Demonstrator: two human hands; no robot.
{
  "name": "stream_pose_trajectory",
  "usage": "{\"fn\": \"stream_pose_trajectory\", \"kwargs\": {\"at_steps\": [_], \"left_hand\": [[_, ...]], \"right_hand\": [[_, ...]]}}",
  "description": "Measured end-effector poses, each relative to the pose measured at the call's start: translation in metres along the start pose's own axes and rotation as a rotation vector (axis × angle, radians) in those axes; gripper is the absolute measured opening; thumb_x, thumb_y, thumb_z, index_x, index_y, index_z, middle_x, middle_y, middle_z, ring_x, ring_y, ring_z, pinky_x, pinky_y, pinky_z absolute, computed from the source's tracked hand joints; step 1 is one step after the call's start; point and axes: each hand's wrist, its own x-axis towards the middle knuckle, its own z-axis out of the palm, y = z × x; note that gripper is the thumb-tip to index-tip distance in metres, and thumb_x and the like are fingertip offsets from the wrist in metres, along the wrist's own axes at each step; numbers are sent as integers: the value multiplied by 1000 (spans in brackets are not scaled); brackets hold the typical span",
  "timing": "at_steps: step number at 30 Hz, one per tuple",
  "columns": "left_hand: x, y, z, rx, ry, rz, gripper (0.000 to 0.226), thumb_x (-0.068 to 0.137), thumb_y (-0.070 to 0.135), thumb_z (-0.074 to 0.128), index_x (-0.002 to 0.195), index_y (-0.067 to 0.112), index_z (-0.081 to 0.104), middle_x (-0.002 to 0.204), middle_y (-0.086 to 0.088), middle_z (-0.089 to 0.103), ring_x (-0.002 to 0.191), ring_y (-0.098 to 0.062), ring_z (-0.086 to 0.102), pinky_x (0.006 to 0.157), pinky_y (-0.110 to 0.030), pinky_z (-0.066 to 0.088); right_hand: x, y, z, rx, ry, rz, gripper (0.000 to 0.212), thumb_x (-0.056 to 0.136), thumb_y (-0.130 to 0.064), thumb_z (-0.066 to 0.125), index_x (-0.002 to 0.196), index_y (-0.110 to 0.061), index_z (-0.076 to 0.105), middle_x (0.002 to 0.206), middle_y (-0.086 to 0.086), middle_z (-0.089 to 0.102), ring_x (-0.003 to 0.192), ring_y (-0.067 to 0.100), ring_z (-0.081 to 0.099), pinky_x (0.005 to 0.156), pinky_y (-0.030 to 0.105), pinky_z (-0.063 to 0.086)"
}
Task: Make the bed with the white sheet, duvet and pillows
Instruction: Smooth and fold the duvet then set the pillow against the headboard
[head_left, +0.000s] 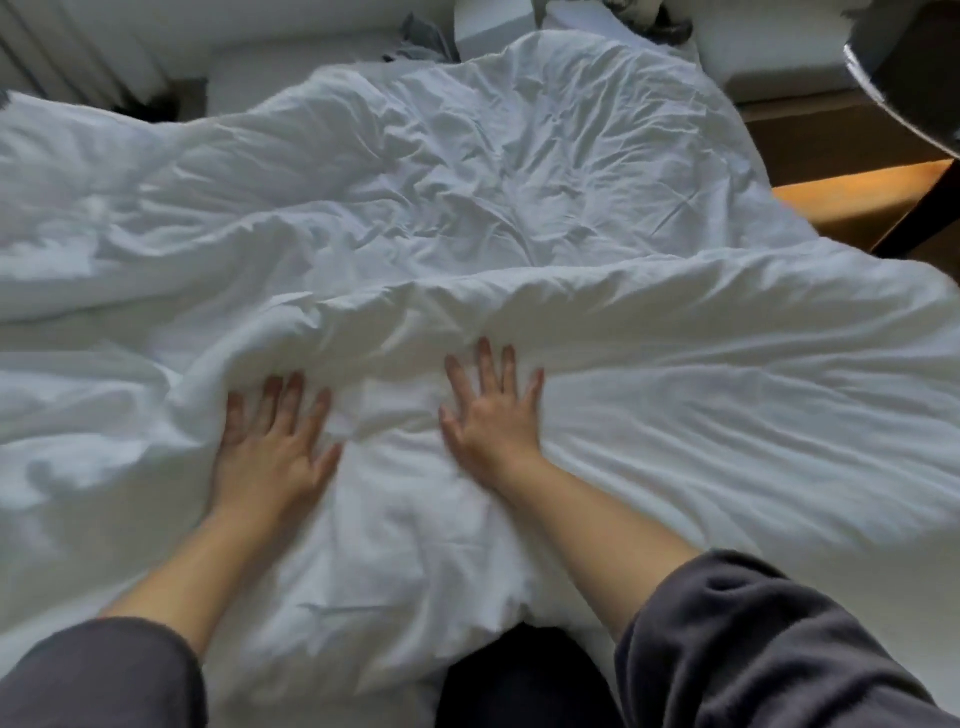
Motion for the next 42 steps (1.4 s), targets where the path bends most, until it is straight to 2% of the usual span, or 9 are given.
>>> {"fn": "stream_pose_trajectory", "kwargs": {"at_steps": [7, 19, 23, 26, 28, 31, 36, 40, 42], "left_hand": [[-76, -140, 29, 47, 102, -43, 65, 89, 52, 30, 149, 26, 36, 157, -8, 29, 144, -31, 26, 113, -58, -8], [-128, -282, 94, -188, -386, -251, 75, 89, 73, 16, 148, 42, -19, 160, -2, -20, 149, -25, -11, 110, -67, 9], [-107, -284, 77, -91, -450, -166, 78, 88, 72, 26, 153, 35, 5, 158, -12, 9, 143, -31, 19, 105, -56, 30], [-66, -292, 46, -115, -88, -69, 50, 91, 54, 39, 120, 20, 60, 123, -11, 50, 113, -31, 50, 91, -41, 42], [-26, -294, 30, -84, 92, -8, 43, 89, 46, 47, 117, 17, 60, 124, -10, 48, 117, -31, 45, 94, -44, 38], [31, -301, 22, -149, -195, 23, 70, 86, 61, 52, 142, 23, 34, 150, -5, 31, 140, -25, 27, 112, -54, 17], [64, -310, 23, -240, -361, 25, 51, 78, 67, 61, 115, 33, 58, 122, 1, 62, 112, -25, 58, 85, -34, 46], [59, -360, -5, -273, -46, -272, 44, 84, 58, 61, 110, 23, 60, 118, -17, 64, 106, -37, 60, 82, -41, 46], [63, -388, -24, -225, 159, -421, 48, 86, 53, 61, 114, 14, 54, 120, -25, 58, 110, -43, 55, 89, -49, 44]], "right_hand": [[-17, -152, 37, -25, -49, -205, 69, 89, -61, 9, 154, -39, 0, 164, 4, -12, 149, 35, -13, 110, 66, -9], [-8, -268, 73, -85, -226, -71, 89, 94, -63, 27, 150, -20, -26, 157, 6, -32, 146, 31, -25, 108, 72, -9], [0, -269, 78, -86, -318, 8, 92, 93, -65, 24, 141, -16, -38, 152, 7, -41, 143, 32, -33, 106, 71, -17], [6, -268, 79, -100, -368, 8, 90, 94, -65, 23, 127, -18, -46, 145, 4, -48, 140, 31, -37, 105, 69, -21], [10, -264, 79, -105, -430, -16, 92, 90, -68, 21, 130, -17, -44, 150, 7, -45, 140, 31, -37, 105, 69, -21], [27, -253, 79, -108, -438, -47, 101, 70, -76, 6, 137, -16, -40, 153, 7, -41, 140, 30, -38, 105, 67, -23], [38, -237, 77, -52, -288, -178, 100, 67, -79, 5, 135, -21, -41, 154, 4, -36, 141, 24, -35, 109, 60, -24], [36, -233, 51, 99, 116, -252, 81, 84, -63, 30, 153, -21, 25, 162, 8, 17, 150, 30, 12, 112, 64, -2], [57, -239, 24, 119, 191, -208, 73, 87, -57, 28, 154, -27, 23, 163, 6, 13, 150, 29, 6, 113, 62, -4]]}}
